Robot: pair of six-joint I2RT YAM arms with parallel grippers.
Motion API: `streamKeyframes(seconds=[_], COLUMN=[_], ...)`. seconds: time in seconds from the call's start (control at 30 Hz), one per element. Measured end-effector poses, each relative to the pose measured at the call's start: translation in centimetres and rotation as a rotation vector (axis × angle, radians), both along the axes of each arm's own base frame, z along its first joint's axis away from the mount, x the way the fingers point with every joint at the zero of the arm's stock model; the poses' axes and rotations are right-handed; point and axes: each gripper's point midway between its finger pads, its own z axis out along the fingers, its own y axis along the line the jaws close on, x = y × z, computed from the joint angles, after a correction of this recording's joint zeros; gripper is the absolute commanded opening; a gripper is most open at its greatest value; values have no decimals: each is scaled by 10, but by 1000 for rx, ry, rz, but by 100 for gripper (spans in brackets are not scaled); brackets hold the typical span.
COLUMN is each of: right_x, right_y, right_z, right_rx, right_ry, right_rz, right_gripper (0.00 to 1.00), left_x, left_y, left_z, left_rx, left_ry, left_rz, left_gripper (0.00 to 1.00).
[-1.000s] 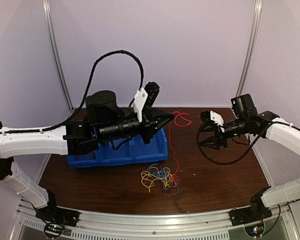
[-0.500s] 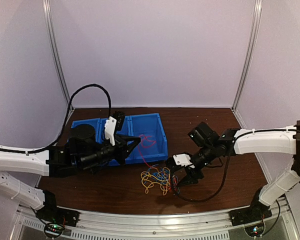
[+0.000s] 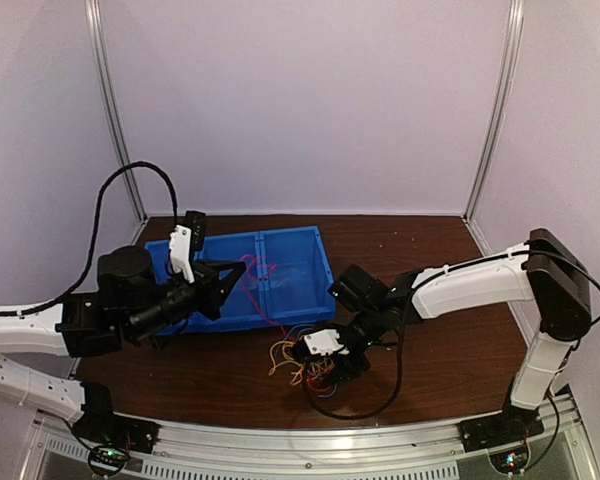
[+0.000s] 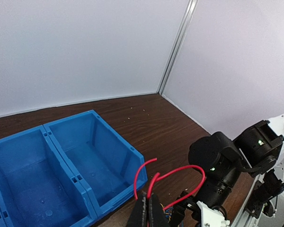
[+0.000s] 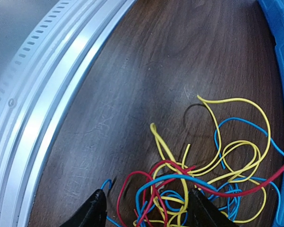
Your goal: Untangle the cables
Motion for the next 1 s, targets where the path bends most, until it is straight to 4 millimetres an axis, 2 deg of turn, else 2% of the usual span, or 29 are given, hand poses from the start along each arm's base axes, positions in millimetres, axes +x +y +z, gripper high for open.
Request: streamKeyframes(seconds=[0.1,0.17,0.27,0.4,0.53,0.63,0.77,0.9,1.0], right_x=[3,4,9,15,16,16,17,17,17], right_y=[4,5,9,12,9,5,3,1,2], right_z=[-11,-20,-29,-30,-35,-40,-42,-45,-45], right_rx=[-11,-26,-34,-24,-34,-45,-54,-57,-57], right_ry=[-4,-5,-19,-55,-71,-75,-84,-86,-87], right_rz=[-5,-13,-34,-51,-60,-64,-71,-73,-74], right_gripper=[33,24,19,17,17,18,20,21,22], left_x=[1,2,3,3,4,3,-3,-15,-24], left_y=[7,11,20,35,51,65,91,126,150], left_z=[5,11,29,56,95,136,202,291,346], left_rx=[12,25,21,9,8,5,-8,-63,-96], left_ry=[-14,-27,-60,-112,-189,-260,-375,-511,-603], left_rz=[23,36,62,102,150,188,245,318,373], left_gripper=[0,0,0,0,0,0,0,0,0])
